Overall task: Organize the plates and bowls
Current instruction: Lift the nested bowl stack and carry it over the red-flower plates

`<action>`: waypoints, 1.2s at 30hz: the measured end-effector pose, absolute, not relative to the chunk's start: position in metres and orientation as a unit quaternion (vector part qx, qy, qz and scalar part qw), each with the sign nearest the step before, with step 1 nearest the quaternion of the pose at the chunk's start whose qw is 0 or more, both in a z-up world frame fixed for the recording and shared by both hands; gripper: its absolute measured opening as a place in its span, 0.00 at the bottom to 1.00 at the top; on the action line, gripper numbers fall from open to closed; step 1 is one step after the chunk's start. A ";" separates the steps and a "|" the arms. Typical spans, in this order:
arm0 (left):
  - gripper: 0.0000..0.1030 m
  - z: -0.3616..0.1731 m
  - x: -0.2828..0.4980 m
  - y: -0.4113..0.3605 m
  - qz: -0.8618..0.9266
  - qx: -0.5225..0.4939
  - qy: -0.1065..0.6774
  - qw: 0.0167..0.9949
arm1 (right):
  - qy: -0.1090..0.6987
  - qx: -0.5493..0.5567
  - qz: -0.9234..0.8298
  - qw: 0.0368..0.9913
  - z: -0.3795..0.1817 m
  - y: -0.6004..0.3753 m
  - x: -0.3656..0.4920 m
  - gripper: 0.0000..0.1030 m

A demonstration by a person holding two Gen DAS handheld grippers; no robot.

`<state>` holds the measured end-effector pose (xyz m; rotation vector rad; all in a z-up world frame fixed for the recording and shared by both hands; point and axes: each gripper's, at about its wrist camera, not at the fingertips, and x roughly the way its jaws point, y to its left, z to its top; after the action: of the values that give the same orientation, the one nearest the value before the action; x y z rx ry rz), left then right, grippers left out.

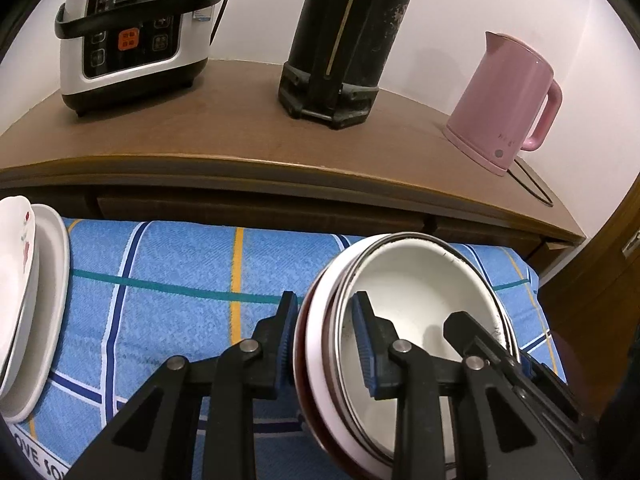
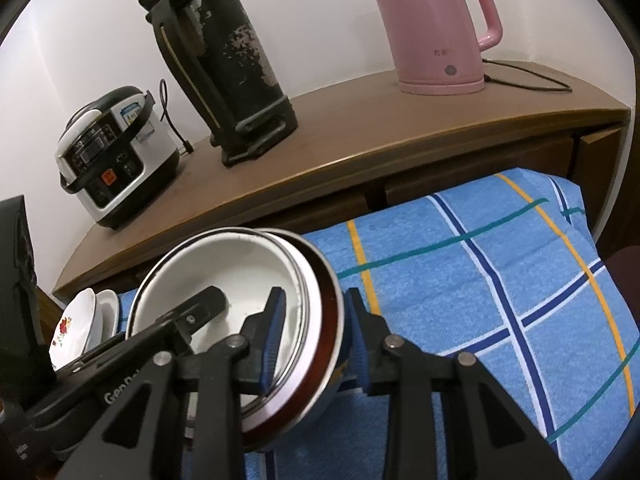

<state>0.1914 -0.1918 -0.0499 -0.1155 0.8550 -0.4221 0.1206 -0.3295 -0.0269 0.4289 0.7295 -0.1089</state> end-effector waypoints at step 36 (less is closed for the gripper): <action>0.30 -0.018 0.120 -0.140 -0.172 -0.047 0.387 0.905 | 0.351 0.207 -0.031 0.913 0.005 -0.280 0.063 0.28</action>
<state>0.1204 -0.1403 -0.0183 -0.0980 0.7996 -0.3560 0.0625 -0.2798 0.0047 0.4266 0.7230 -0.0638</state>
